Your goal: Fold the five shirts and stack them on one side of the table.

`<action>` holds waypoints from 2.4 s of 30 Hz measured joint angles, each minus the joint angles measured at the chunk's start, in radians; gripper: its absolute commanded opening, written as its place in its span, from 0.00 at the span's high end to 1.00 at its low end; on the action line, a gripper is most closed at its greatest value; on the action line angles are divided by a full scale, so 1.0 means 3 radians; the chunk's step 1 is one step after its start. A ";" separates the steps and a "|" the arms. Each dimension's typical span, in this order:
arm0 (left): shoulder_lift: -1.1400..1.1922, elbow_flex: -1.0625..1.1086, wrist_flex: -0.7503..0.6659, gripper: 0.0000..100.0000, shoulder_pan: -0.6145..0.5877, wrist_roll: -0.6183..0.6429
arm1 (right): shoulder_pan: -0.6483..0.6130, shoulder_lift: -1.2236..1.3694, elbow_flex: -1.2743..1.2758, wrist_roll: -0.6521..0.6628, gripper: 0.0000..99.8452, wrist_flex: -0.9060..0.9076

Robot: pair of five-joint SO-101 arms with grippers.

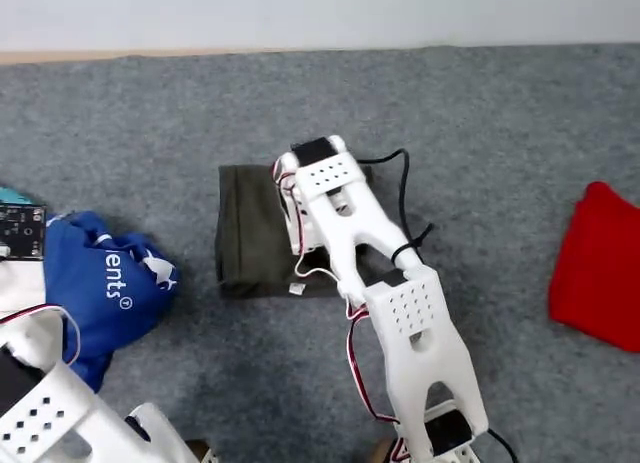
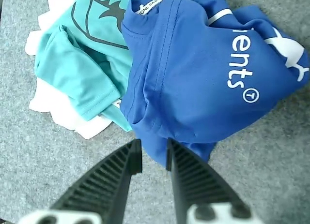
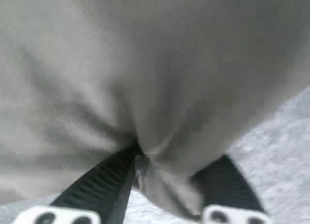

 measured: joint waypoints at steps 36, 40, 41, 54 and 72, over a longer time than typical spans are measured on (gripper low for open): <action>0.0000 0.0000 0.0000 0.91 0.0000 -0.0005 | 0.1933 -0.0757 -0.0010 0.3534 0.96 -0.0624; -0.0005 0.0000 0.0000 0.91 0.0000 -0.0005 | 0.1938 -0.0736 -0.0010 0.3534 0.83 -0.0670; -0.0005 0.0000 0.0000 0.91 0.0000 -0.0005 | 0.1949 -0.0736 -0.0010 0.3473 0.81 -0.0670; -0.0005 0.0005 0.0000 0.91 0.0000 -0.0005 | 0.2020 -0.1074 -0.0010 0.1442 0.75 -0.0210; -0.0005 0.0010 0.0000 0.91 0.0000 -0.0005 | 0.1202 -0.0880 -0.0010 -0.1816 0.50 -0.0532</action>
